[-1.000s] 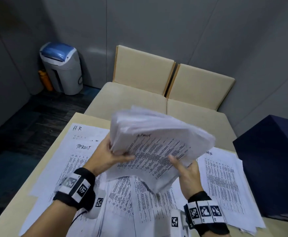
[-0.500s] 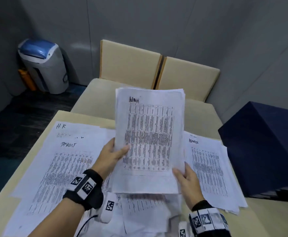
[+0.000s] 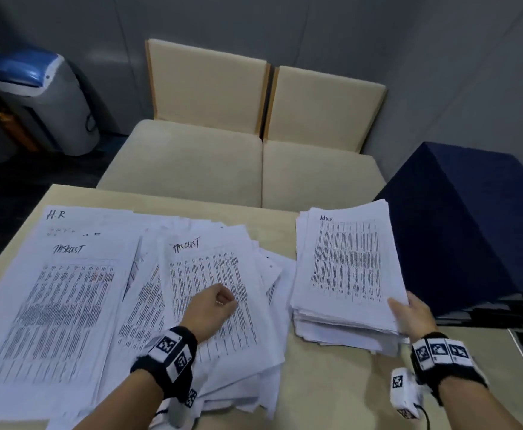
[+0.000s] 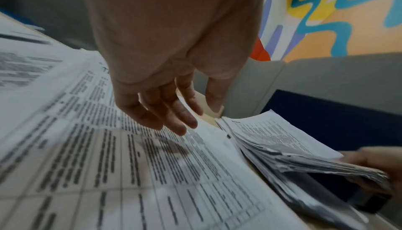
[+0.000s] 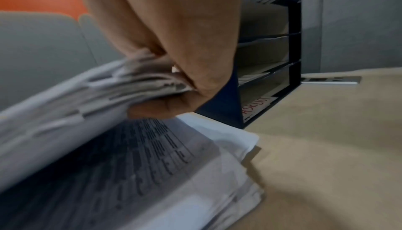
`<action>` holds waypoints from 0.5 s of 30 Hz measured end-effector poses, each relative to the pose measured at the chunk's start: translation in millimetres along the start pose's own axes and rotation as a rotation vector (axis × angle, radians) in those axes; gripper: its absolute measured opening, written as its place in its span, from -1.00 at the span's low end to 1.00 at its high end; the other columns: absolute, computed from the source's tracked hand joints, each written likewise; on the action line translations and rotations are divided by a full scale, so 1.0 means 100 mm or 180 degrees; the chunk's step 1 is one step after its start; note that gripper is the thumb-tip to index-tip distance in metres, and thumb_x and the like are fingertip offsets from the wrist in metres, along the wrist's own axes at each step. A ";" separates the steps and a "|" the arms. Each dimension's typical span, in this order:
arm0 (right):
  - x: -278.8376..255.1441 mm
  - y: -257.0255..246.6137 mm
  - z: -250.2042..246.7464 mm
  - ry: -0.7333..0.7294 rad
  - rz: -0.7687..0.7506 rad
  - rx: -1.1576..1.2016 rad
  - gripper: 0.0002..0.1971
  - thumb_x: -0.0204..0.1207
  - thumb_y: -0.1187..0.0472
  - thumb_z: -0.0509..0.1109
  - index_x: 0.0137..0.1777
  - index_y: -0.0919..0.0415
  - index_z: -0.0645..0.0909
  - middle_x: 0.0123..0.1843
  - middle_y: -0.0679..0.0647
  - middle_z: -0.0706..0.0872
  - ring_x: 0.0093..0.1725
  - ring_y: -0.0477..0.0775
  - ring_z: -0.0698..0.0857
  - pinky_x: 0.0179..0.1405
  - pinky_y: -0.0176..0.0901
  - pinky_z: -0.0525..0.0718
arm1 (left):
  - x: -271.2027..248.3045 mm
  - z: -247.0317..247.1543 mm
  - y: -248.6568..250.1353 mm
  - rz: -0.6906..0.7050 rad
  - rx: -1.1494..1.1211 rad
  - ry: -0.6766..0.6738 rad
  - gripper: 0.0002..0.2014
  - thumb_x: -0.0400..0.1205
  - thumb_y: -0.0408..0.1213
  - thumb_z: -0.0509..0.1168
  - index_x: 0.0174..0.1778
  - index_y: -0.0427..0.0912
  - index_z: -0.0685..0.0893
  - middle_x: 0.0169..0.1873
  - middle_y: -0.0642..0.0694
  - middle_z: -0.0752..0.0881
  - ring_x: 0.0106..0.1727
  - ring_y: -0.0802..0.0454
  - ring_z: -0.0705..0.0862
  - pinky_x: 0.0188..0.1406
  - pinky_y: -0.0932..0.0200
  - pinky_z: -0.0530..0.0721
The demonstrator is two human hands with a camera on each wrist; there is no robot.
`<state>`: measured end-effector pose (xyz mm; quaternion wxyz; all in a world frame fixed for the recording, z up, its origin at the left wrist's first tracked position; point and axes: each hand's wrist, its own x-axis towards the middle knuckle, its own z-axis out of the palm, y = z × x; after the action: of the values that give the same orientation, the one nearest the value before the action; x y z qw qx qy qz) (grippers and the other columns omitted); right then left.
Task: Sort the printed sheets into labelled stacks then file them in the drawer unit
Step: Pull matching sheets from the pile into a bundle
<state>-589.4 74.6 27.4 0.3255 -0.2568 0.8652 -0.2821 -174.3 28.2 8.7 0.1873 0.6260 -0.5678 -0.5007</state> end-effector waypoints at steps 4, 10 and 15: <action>0.06 -0.11 0.18 0.0461 -0.0359 -0.1066 -0.55 0.56 0.25 0.47 0.42 0.35 0.54 0.39 0.38 0.59 0.36 0.41 0.58 0.36 0.20 0.59 | 0.02 0.21 -0.07 0.0101 0.0609 0.0192 -0.88 0.64 -0.14 0.42 -0.02 -0.08 0.67 -0.14 0.03 0.71 -0.14 0.12 0.65 -0.07 0.16 0.67; -0.55 -0.60 0.97 -0.0268 -0.1278 -0.1258 -0.85 0.65 0.21 0.34 0.07 0.19 0.73 0.02 0.12 0.80 0.01 0.15 0.75 -0.05 -0.14 0.67 | 0.03 -0.03 -0.36 -0.0407 0.0919 0.1341 -0.67 0.53 -0.04 0.49 0.13 -0.08 0.63 0.08 -0.07 0.68 0.10 -0.05 0.64 0.22 -0.18 0.68; -0.99 -0.33 1.61 -0.1530 -0.0268 -0.1500 -0.72 0.47 0.06 0.29 -0.10 0.28 0.70 0.01 0.23 0.82 -0.06 0.21 0.77 0.01 -0.09 0.72 | 0.03 -0.47 -0.54 -0.1047 0.1349 0.1858 -0.13 0.38 0.27 0.52 0.43 -0.26 0.44 0.37 -0.29 0.50 0.43 -0.27 0.44 0.40 -0.30 0.47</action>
<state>-401.9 61.1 -10.9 0.4400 -0.4196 0.7937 -0.0189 -107.6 24.9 -15.9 0.1247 0.8494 -0.4736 -0.1967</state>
